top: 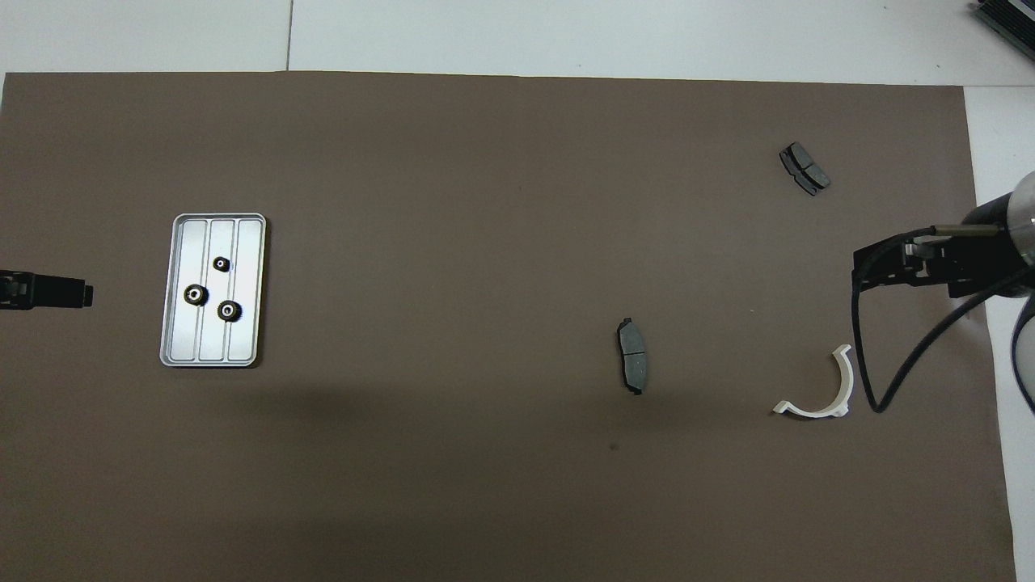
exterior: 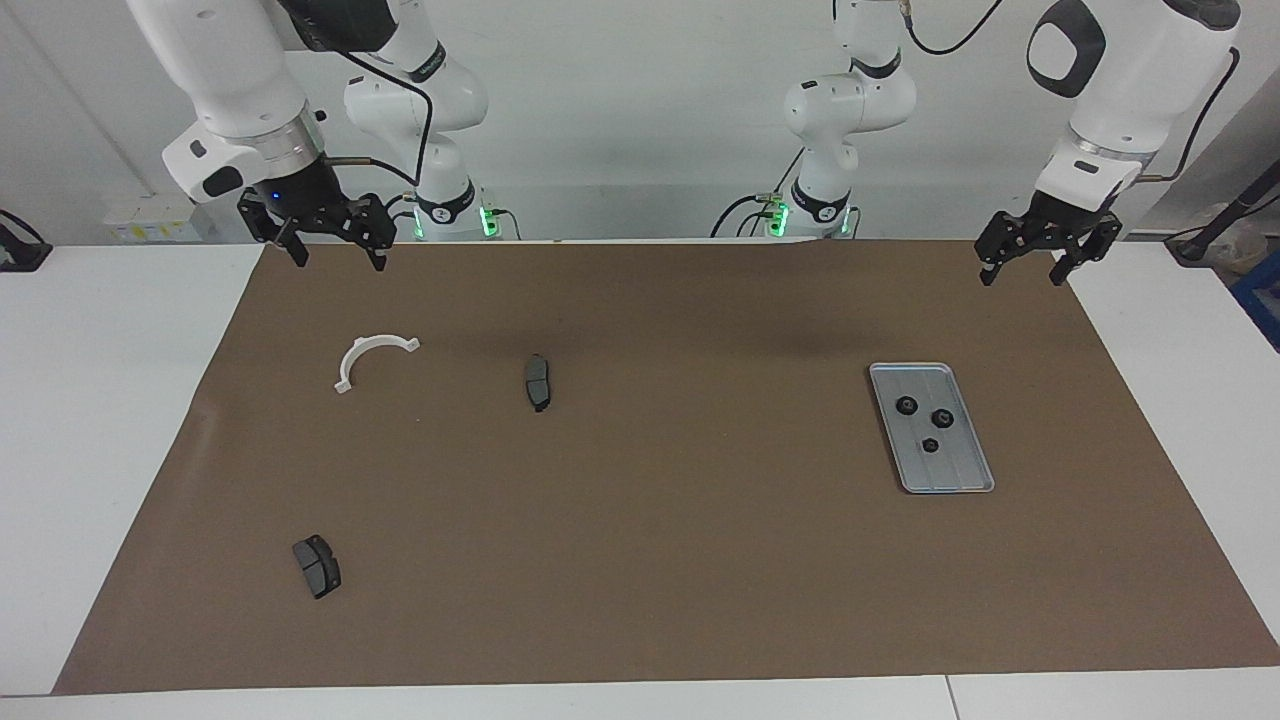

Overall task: Place bearing gear from tray to pile
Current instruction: 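Reach the left gripper down to a black gear in the tray, then close the left gripper on the black gear and lift it, then carry the gear with the left gripper to mid-table and release it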

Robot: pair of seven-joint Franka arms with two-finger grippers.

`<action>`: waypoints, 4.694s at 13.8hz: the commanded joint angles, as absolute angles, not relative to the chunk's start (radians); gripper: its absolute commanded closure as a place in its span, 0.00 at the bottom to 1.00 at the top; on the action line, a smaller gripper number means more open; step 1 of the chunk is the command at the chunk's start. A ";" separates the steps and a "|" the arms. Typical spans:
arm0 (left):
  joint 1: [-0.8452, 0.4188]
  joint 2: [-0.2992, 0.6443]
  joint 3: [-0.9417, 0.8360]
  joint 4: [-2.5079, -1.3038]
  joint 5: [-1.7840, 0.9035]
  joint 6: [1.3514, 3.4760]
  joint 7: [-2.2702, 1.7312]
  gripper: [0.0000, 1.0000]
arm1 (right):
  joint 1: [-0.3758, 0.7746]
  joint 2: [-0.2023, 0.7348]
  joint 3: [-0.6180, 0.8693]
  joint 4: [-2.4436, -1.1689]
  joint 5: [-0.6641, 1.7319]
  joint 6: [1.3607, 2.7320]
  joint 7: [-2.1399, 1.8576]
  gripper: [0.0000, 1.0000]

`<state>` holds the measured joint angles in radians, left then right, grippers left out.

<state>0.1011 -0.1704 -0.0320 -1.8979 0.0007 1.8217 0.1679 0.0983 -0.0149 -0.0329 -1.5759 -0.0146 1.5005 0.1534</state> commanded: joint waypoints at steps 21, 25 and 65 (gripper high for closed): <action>0.127 0.064 -0.035 -2.046 0.012 2.266 -0.135 0.00 | 0.091 -0.037 -0.032 -1.600 0.011 1.514 0.121 0.00; 0.129 0.110 -0.035 -2.118 0.012 2.388 -0.118 0.11 | 0.091 -0.037 -0.032 -1.601 0.011 1.514 0.121 0.00; -0.134 0.233 -0.037 -1.953 0.012 2.258 -0.248 0.98 | 0.081 -0.037 -0.032 -1.601 0.011 1.522 0.120 0.00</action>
